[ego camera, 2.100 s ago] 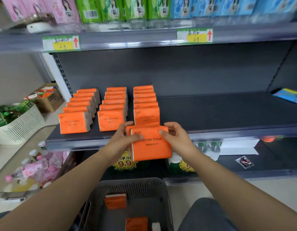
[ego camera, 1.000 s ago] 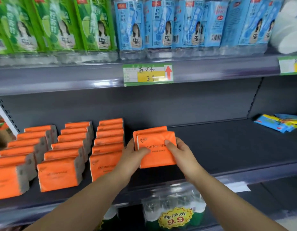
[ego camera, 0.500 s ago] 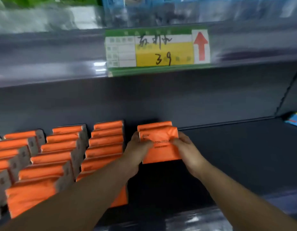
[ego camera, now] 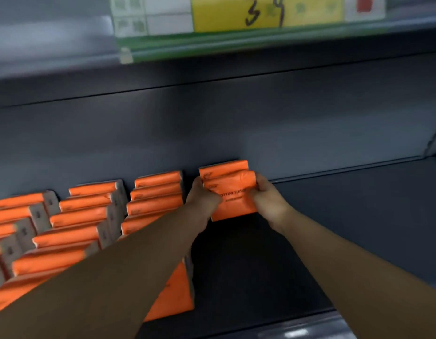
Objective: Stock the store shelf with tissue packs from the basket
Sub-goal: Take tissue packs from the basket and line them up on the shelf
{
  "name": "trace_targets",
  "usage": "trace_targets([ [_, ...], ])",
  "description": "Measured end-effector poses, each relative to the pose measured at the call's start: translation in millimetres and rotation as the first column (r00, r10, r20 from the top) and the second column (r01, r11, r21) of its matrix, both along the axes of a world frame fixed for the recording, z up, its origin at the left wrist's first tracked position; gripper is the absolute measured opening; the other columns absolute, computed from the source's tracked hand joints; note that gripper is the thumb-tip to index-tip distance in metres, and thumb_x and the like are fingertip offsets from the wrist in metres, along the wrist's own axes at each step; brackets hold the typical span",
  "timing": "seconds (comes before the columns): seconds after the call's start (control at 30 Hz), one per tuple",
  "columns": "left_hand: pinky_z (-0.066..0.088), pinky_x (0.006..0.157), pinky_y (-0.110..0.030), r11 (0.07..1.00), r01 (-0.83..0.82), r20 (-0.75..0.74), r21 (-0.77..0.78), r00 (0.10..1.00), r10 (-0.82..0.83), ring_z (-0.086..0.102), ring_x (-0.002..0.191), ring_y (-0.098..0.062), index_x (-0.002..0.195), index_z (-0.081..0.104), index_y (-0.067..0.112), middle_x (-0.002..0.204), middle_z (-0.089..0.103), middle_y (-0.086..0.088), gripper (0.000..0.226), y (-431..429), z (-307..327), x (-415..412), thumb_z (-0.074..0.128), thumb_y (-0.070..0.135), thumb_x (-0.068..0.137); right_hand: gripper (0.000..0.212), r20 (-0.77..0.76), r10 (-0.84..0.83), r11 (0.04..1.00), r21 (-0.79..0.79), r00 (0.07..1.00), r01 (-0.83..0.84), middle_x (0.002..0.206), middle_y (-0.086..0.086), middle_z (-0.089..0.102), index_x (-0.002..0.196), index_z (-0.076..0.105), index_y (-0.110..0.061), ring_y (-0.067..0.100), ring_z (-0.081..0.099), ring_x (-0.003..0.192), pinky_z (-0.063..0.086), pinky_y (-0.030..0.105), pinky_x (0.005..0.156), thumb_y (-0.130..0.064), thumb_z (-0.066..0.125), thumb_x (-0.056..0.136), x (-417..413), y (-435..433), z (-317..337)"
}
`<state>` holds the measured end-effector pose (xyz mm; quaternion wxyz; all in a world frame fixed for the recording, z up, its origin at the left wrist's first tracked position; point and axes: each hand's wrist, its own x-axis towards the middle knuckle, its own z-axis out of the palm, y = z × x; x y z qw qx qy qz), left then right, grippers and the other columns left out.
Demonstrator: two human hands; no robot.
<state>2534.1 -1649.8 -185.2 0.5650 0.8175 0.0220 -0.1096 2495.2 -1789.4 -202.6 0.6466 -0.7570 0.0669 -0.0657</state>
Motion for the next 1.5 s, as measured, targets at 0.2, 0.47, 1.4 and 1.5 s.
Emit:
trace_targets([
  [0.2,0.048,0.098,-0.049,0.999,0.014,0.005,0.029,1.0,-0.014,0.053,0.1,-0.023,0.137,0.039,0.027,0.104,0.053,0.001,0.058,-0.1,-1.8,12.5,0.058,0.004,0.087,0.039,-0.004,0.0,1.0,-0.023,1.0,-0.001,0.103,-0.01,0.061,0.115,0.047,-0.036,0.003,0.056,0.096,0.043,0.017,0.074,-0.003,0.035,0.097,10.1,2.5,-5.2],
  [0.47,0.047,0.1,-0.049,0.997,0.032,-0.036,0.071,0.999,-0.029,0.055,0.111,-0.027,0.138,0.04,0.024,0.12,0.057,-0.005,0.057,0.1,-5.9,22.8,0.059,0.004,0.088,0.045,-0.063,0.011,0.997,-0.078,0.998,-0.016,0.116,-0.001,0.06,0.133,0.044,-0.029,0.014,0.056,0.108,0.043,0.026,0.088,-0.004,0.035,0.096,16.8,-0.2,-10.4],
  [1.4,0.041,0.057,-0.024,0.956,0.022,0.172,0.293,0.982,-0.076,0.05,0.068,-0.013,0.147,0.032,0.015,0.086,0.051,0.001,0.063,1.8,36.8,-16.8,0.055,0.01,0.089,0.055,0.06,-0.023,0.877,-0.478,0.998,0.049,0.144,0.005,0.042,0.146,0.029,-0.021,0.016,0.05,0.119,0.041,0.028,0.094,-0.007,0.042,0.094,-25.0,8.8,24.7],
  [1.5,0.043,0.07,-0.026,0.948,0.055,0.189,0.313,0.975,-0.119,0.058,0.087,-0.023,0.148,0.032,0.016,0.109,0.057,-0.008,0.064,6.7,50.8,-33.7,0.053,0.01,0.088,0.062,0.016,0.002,0.776,-0.63,1.0,0.008,0.16,0.004,0.011,0.152,0.017,-0.021,0.019,0.01,0.147,0.015,0.035,0.119,-0.01,0.043,0.096,-45.0,13.4,37.3],
])
